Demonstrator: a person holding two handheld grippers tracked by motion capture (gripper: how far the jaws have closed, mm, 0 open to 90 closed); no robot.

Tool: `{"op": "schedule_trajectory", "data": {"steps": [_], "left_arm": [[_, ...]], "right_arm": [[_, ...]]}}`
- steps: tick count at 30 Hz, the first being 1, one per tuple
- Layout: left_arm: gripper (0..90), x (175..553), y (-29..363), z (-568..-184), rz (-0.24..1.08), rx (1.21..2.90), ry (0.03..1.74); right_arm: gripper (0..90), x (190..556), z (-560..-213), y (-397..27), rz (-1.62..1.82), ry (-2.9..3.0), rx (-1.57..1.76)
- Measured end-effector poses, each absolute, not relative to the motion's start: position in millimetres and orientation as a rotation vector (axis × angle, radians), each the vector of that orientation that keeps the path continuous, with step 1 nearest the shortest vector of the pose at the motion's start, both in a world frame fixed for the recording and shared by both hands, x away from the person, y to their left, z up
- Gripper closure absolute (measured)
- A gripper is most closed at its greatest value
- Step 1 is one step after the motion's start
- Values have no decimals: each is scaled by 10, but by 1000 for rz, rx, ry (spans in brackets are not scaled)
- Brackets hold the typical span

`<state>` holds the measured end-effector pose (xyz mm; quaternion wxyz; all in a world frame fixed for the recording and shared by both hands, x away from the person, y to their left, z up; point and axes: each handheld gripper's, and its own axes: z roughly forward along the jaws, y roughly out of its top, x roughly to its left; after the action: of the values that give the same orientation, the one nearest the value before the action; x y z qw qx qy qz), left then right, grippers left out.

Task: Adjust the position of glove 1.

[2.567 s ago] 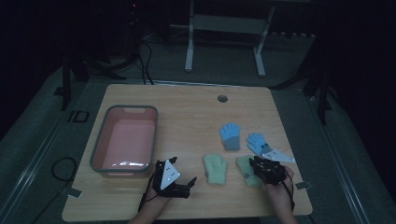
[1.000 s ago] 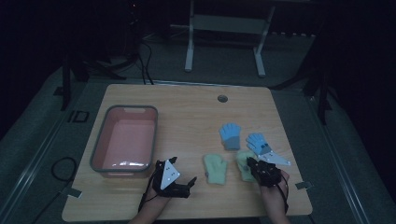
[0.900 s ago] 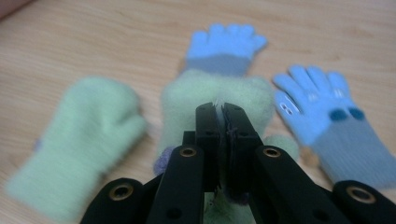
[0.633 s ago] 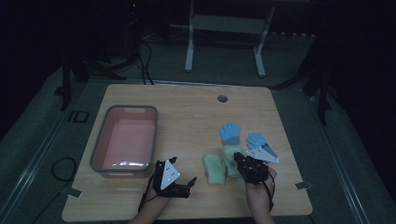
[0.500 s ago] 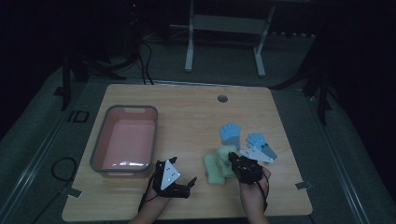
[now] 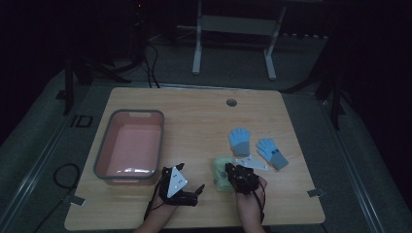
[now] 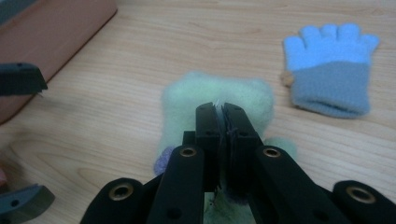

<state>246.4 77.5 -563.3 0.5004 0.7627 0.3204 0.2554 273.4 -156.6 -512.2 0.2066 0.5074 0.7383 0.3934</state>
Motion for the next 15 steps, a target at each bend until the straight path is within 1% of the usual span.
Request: {"op": "schedule_trajectory", "data": {"steps": [8, 15], "left_arm": [[18, 2462, 776, -5633, 616, 1845, 775], [18, 2463, 775, -5633, 615, 1846, 776]], "right_arm": [[854, 2752, -5273, -1518, 1056, 2070, 1439], [829, 2769, -5386, -1503, 1042, 2083, 1447]]}}
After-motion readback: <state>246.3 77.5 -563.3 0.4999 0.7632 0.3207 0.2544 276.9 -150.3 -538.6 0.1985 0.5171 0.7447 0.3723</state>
